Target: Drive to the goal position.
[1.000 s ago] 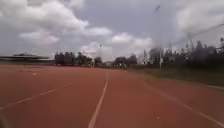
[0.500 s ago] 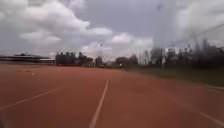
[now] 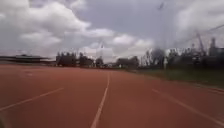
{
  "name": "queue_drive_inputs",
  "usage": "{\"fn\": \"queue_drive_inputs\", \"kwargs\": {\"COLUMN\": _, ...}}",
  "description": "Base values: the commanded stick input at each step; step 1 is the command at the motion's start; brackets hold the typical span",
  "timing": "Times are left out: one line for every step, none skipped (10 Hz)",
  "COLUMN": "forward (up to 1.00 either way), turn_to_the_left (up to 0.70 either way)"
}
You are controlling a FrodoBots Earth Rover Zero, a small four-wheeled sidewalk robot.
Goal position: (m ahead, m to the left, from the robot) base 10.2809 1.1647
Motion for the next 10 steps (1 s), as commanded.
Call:
{"fn": "queue_drive_inputs", "kwargs": {"forward": 0.7, "turn_to_the_left": 0.0}}
{"fn": "queue_drive_inputs", "kwargs": {"forward": 0.7, "turn_to_the_left": 0.0}}
{"fn": "queue_drive_inputs", "kwargs": {"forward": 0.7, "turn_to_the_left": 0.0}}
{"fn": "queue_drive_inputs", "kwargs": {"forward": 0.7, "turn_to_the_left": 0.0}}
{"fn": "queue_drive_inputs", "kwargs": {"forward": 0.7, "turn_to_the_left": 0.0}}
{"fn": "queue_drive_inputs", "kwargs": {"forward": 0.7, "turn_to_the_left": 0.0}}
{"fn": "queue_drive_inputs", "kwargs": {"forward": 0.7, "turn_to_the_left": 0.0}}
{"fn": "queue_drive_inputs", "kwargs": {"forward": 0.7, "turn_to_the_left": 0.0}}
{"fn": "queue_drive_inputs", "kwargs": {"forward": 0.7, "turn_to_the_left": 0.0}}
{"fn": "queue_drive_inputs", "kwargs": {"forward": 0.7, "turn_to_the_left": 0.0}}
